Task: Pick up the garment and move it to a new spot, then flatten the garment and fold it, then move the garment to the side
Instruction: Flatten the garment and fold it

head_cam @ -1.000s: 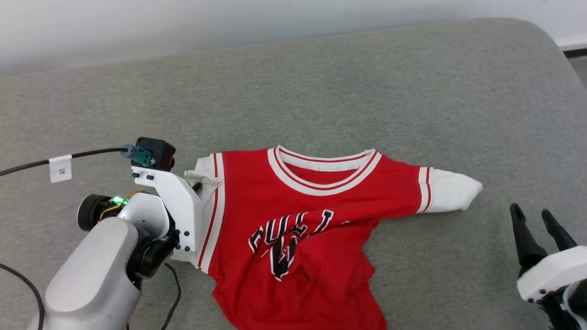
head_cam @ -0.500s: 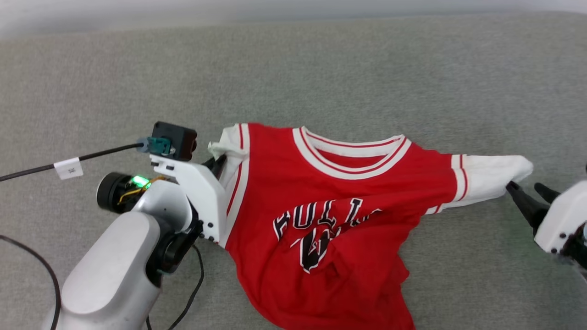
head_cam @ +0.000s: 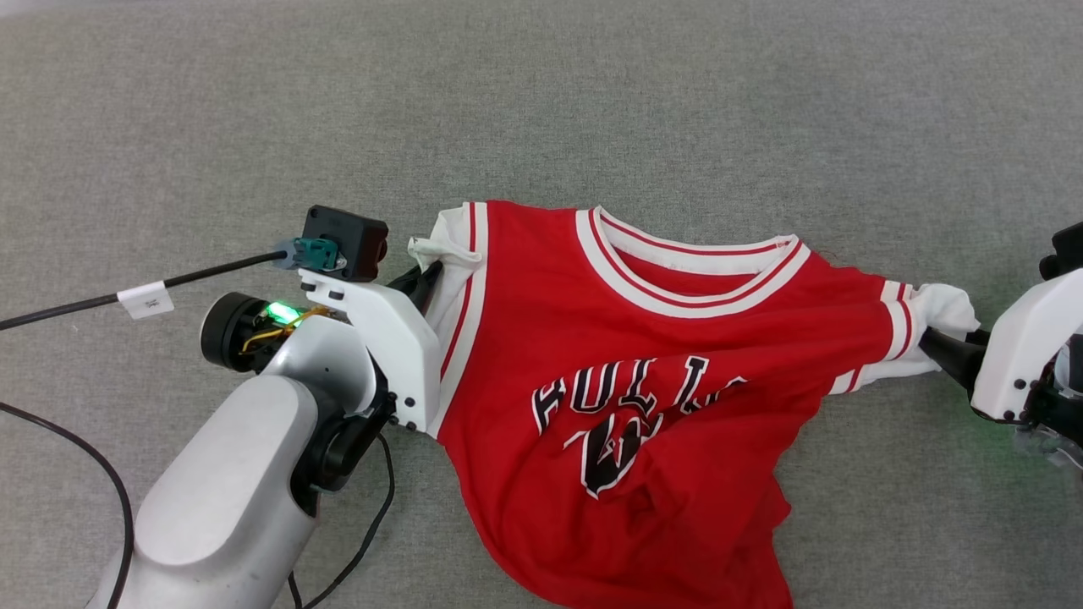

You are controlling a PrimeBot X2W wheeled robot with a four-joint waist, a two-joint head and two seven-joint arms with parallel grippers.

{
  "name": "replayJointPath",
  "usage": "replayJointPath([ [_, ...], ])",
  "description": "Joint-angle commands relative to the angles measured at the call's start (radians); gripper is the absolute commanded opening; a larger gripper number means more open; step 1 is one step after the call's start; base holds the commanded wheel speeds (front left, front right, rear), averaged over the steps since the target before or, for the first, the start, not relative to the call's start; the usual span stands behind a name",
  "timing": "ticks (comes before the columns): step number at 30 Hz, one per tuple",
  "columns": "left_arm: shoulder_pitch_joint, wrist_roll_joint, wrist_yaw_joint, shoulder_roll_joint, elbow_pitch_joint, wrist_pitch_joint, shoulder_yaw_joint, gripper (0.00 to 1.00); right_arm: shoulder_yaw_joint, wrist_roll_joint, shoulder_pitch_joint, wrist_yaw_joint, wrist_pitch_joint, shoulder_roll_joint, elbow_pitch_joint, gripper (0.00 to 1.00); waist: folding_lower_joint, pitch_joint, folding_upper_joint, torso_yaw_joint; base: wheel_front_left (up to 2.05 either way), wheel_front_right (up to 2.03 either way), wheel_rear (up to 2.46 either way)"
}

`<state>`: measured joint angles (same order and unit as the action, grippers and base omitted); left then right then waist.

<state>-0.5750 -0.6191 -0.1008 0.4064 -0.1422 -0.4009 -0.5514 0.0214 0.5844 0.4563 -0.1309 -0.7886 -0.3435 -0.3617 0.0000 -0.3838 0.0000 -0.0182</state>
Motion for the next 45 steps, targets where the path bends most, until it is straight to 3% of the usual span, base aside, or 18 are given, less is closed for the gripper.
replayJointPath([
  [1,-0.006,0.001,-0.005,-0.001,-0.004,0.007,-0.001,0.0,-0.056,0.016,-0.069,0.0,-0.058,0.058,-0.082,0.27,0.0,0.002,0.0,0.0,0.0,0.0,0.0],
  [2,-0.005,0.0,-0.006,-0.001,-0.007,0.01,0.0,0.0,-0.065,0.018,-0.069,0.0,-0.057,0.057,-0.083,0.0,0.0,0.003,0.0,0.001,0.0,0.0,0.0],
  [9,0.009,-0.009,-0.024,-0.001,-0.03,0.027,0.019,0.0,-0.089,0.015,-0.027,-0.001,-0.019,0.007,-0.056,0.0,0.0,0.039,0.0,0.019,0.0,0.0,0.0],
  [19,-0.009,-0.016,-0.056,-0.01,-0.075,0.092,0.059,0.0,-0.107,-0.057,0.04,0.0,0.121,-0.063,0.039,0.0,0.0,0.154,0.0,0.046,0.0,0.0,0.0],
  [30,-0.176,-0.009,-0.04,-0.032,-0.244,0.152,0.096,0.0,-0.108,-0.116,0.177,0.0,0.183,-0.083,-0.015,0.0,0.0,0.25,0.0,0.068,0.0,0.0,0.0],
  [36,-0.343,0.014,-0.032,-0.05,-0.4,0.209,0.116,0.0,-0.15,-0.162,0.339,0.001,0.233,-0.094,-0.07,0.0,0.0,0.222,0.0,0.086,0.0,0.0,0.0],
  [45,-0.649,0.039,-0.016,-0.055,-0.552,0.351,0.166,0.0,-0.185,-0.237,0.66,0.001,0.383,-0.1,-0.145,0.0,0.0,0.077,0.0,0.117,0.0,0.0,0.0],
])
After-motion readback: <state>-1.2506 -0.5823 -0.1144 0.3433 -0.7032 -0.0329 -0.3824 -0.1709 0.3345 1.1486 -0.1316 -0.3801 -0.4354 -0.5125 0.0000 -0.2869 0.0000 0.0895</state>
